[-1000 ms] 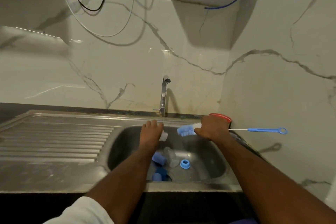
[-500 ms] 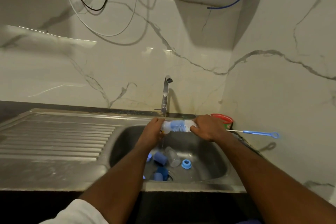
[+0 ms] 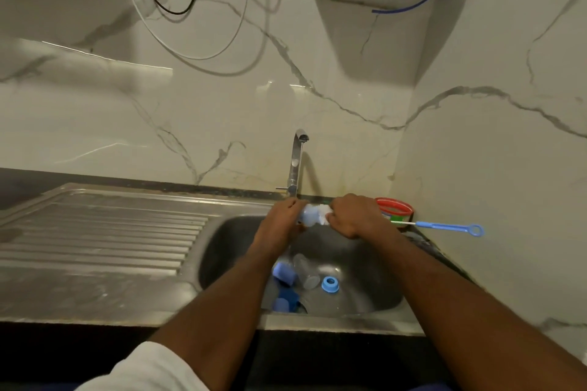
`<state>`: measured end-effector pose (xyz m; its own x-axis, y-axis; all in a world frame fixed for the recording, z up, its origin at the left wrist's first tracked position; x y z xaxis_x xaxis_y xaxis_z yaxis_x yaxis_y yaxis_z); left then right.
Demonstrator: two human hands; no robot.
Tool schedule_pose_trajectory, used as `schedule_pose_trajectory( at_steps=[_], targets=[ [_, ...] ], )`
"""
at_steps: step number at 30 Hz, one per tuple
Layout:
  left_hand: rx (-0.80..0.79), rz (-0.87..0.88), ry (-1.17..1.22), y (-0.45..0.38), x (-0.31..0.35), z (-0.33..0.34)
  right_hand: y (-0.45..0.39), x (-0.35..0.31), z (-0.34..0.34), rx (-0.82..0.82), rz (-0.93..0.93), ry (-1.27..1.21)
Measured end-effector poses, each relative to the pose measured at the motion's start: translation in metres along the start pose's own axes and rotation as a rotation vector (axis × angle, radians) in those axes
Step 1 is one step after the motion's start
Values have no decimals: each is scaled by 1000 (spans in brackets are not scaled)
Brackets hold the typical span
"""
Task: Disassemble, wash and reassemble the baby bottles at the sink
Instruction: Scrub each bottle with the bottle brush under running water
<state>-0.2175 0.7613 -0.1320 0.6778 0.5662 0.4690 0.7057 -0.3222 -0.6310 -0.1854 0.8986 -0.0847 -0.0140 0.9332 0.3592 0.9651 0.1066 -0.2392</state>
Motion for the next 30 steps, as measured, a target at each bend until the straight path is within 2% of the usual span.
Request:
schedule_pose_trajectory(
  at_steps=[3,4,7,8,11,12,14,15,16,17,20,21,23,24,25,28,30],
  targets=[
    [46,-260,-25,8,-43,-10,1,5,-4,21,-22,-57],
    [42,-230,-13,6,-40,-9,2,5,-5,22,-31,-37],
    [-73,47,21,3,2,9,4,4,1,8,-25,46],
    [-61,62,35,2,4,9,4,5,3,0,-18,26],
    [80,-181,32,3,-29,-12,4,11,1,-2,-22,-89],
    [69,-187,24,3,-31,-11,3,11,0,-3,-39,-75],
    [-55,12,25,5,-3,3,3,7,4,-27,-59,-7],
    [-78,115,40,7,9,7,4,7,7,-35,-54,10],
    [-74,142,56,7,11,7,4,9,10,-45,-48,6],
    [-35,98,86,7,8,2,5,11,13,-51,-40,-41],
    [103,-184,71,6,-30,-18,7,17,5,-8,-32,-138],
    [78,-153,72,5,-26,-15,6,16,4,-3,-40,-118],
    [-49,36,63,5,2,1,7,12,6,-9,-42,-31],
    [-65,103,57,6,11,3,7,12,9,-13,-40,-20],
    [-21,109,72,7,10,-2,7,11,11,-22,-43,-52],
    [157,-129,75,12,-20,-27,8,12,4,-4,-47,-118],
    [62,-83,73,10,-9,-16,5,9,-3,19,-56,-34]
  ],
)
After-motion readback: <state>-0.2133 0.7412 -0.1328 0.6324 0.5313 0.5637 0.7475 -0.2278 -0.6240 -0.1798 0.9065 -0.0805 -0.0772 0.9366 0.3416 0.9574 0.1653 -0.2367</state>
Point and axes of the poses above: each hand's wrist, its own y-axis away from the middle knuckle, its own z-axis out of the palm, x = y × z, the point moved 10 cm from there along -y, towards the middle knuckle, and after that the axes turned 9 degrees about y, right-handed, at the moved point
